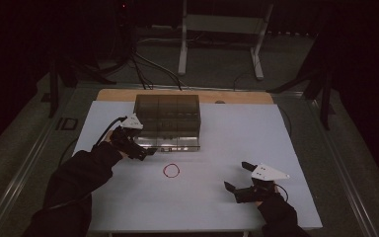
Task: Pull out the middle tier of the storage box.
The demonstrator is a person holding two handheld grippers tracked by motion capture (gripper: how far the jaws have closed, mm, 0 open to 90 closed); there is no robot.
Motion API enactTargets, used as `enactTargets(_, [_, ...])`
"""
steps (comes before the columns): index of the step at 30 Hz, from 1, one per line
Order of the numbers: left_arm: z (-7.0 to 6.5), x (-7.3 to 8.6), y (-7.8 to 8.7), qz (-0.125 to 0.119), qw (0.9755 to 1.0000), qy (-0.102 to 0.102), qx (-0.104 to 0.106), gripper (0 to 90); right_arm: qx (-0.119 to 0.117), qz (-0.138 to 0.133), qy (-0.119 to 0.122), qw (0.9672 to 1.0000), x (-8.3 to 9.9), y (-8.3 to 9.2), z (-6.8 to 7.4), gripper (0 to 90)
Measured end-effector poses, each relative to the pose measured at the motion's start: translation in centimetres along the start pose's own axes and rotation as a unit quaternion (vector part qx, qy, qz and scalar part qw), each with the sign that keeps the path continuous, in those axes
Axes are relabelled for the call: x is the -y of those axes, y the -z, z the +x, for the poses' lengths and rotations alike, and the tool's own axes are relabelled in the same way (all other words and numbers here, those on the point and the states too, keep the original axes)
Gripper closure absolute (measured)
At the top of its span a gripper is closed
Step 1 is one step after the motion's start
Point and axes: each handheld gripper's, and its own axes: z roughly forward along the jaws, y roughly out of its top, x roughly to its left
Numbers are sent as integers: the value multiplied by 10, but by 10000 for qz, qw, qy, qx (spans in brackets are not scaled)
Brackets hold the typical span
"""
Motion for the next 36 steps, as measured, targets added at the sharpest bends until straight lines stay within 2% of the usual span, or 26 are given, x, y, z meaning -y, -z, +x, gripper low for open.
enactTargets(2, [-3,0,-1,-39,9999,98,36,27,9,-20,4,10000,0,1,0,24])
enactTargets(5, [-11,0,-2,-26,10000,63,-19,27,26,-16,-30,10000,0,1,-1,24])
enactTargets(7, [-16,0,-3,-105,9999,80,5,27,20,-6,-30,10000,1,1,-1,24])
enactTargets(12, [-30,-2,-5,-208,9996,96,-177,27,39,-19,-53,10000,0,2,-1,24])
enactTargets(18, [-47,-2,-6,-394,9987,-8,-321,27,47,9,-24,10000,1,1,-1,24])
enactTargets(22, [-52,1,-6,-567,9978,85,-325,27,66,24,-65,10000,2,2,-2,24])
enactTargets(31, [-61,12,-10,-621,9975,150,-314,28,86,15,-68,9999,3,4,-1,24])
enactTargets(36, [-68,19,-11,-722,9969,223,-239,28,63,12,-19,10000,2,3,1,24])
